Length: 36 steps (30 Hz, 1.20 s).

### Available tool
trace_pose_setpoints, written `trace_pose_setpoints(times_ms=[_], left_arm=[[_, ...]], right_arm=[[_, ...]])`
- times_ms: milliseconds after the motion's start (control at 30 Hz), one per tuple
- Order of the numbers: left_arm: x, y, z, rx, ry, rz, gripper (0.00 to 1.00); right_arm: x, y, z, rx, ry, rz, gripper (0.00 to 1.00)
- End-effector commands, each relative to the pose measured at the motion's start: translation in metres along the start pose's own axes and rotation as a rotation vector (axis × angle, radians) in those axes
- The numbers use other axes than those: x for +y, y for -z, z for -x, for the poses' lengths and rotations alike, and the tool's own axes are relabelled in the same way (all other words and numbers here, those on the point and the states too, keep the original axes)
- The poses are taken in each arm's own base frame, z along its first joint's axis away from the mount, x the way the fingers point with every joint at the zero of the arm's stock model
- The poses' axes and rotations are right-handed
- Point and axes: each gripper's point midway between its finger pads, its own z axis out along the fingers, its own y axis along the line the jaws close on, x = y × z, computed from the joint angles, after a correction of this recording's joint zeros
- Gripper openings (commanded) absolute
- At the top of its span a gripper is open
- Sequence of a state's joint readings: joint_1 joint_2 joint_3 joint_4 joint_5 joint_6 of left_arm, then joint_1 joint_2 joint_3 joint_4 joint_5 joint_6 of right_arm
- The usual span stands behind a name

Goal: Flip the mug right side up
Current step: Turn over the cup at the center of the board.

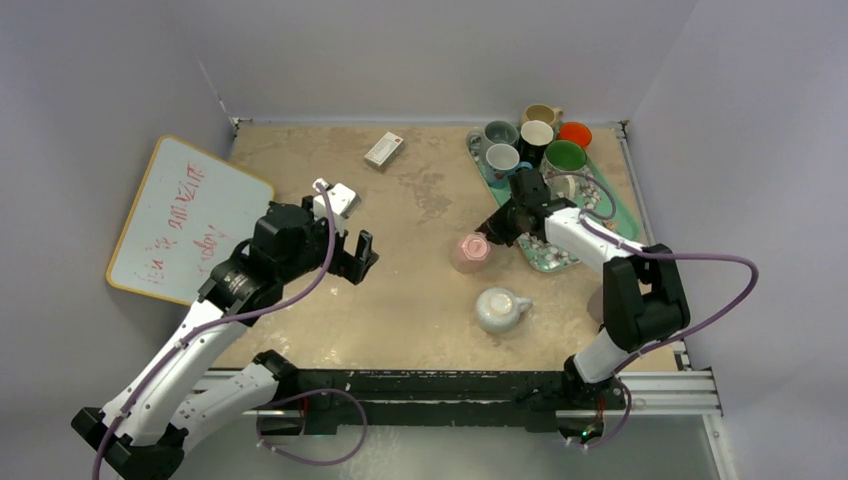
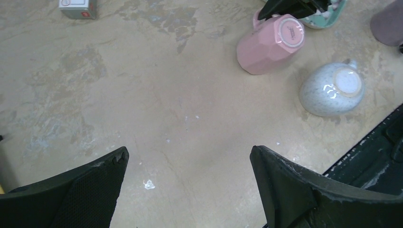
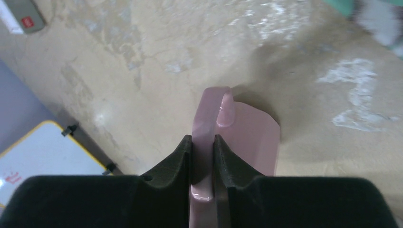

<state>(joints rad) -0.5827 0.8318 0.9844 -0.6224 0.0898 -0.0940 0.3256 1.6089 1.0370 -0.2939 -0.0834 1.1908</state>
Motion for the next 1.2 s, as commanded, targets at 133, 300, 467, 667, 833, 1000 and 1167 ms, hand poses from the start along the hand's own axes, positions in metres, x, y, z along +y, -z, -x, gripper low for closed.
trace_pose_setpoints(times_ms=[133,300,467,667,833,1000,1167], left_arm=[[0.037,0.007,0.005,0.010,0.044,0.223,1.00],[0.040,0.000,0.000,0.049,0.080,0.247,1.00],[0.043,-0.009,-0.002,0.075,0.175,0.279,0.99],[0.045,-0.016,-0.001,0.054,0.388,0.340,0.95],[0.031,-0.024,0.007,-0.007,0.590,0.293,0.89],[0.025,-0.026,0.015,-0.035,0.731,0.280,0.84],[0.016,-0.034,0.027,-0.037,0.739,0.218,0.79]], right_arm=[[0.061,0.017,-0.005,-0.015,0.233,0.272,0.00],[0.082,0.024,-0.010,-0.047,0.372,0.375,0.00],[0.101,0.034,-0.023,-0.078,0.517,0.489,0.00],[0.121,0.052,-0.039,-0.170,0.737,0.655,0.00],[0.126,0.063,-0.061,-0.209,0.996,0.776,0.00],[0.127,0.073,-0.084,-0.258,1.201,0.884,0.00],[0.124,0.083,-0.112,-0.320,1.396,0.991,0.00]])
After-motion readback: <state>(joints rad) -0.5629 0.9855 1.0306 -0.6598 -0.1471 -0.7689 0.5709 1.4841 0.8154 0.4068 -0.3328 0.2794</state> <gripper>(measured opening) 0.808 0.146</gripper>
